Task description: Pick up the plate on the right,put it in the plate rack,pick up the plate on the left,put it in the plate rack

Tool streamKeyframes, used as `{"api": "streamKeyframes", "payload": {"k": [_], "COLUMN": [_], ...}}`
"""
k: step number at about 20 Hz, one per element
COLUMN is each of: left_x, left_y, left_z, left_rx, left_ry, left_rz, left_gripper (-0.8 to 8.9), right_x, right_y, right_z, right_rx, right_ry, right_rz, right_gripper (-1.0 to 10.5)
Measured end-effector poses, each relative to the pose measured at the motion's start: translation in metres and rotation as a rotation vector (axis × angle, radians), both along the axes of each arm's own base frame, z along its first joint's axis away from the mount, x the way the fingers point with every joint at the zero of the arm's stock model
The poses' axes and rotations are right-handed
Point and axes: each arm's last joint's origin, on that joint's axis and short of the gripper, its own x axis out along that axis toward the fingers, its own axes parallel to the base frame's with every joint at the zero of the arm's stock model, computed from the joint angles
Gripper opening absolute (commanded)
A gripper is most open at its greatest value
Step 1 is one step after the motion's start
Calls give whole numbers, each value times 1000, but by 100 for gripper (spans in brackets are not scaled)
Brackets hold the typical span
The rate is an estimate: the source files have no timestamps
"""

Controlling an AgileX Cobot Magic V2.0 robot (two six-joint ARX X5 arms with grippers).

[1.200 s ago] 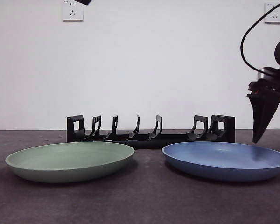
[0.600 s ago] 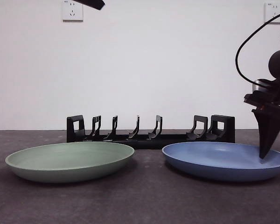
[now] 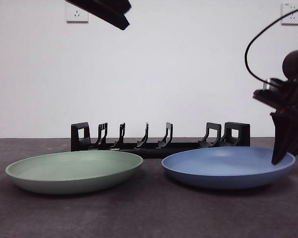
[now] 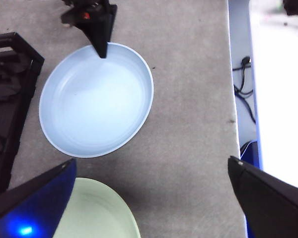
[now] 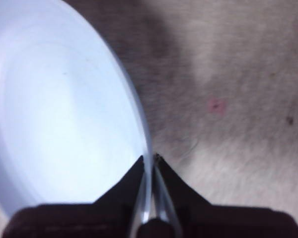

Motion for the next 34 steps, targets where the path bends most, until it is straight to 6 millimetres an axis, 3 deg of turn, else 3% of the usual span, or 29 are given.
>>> {"api": "streamKeyframes", "payload": {"k": [2,6,10,15,16,21,24,34], "left_x": [-3,-9,-12,-11,-11,-11,-11,-16], "left_y": [-6,-22,-35,-42,-43,-42,-42,-44], "left_z": [-3,-7,-6,-13,-14,-14,-15,-18], "left_rx": [44,124,160,211,214,217,218,244], "left_ry": [-46,-198,-362,-398,-399,-393,-373,-376], "left_rz": [-28,-89,-135,-187,-189,-184,-188,-249], "left_gripper": [648,648,618,591,575,134,15,-8], "right_x": [-8,-33,-58,-86,-89,-93,-92,-90], "right_y": [0,1,6,21,24,29,29,28], "right_z": [17,70,95,125,128,131,131,131], "right_rx": [19,89,131,201,206,212,212,158], "right_ry": [-21,-90,-82,-162,-175,-174,-177,-206], "right_rz": [-2,13,42,121,132,139,136,125], "right_gripper": [-17,-17,-17,-17,-17,-17,-17,-16]}}
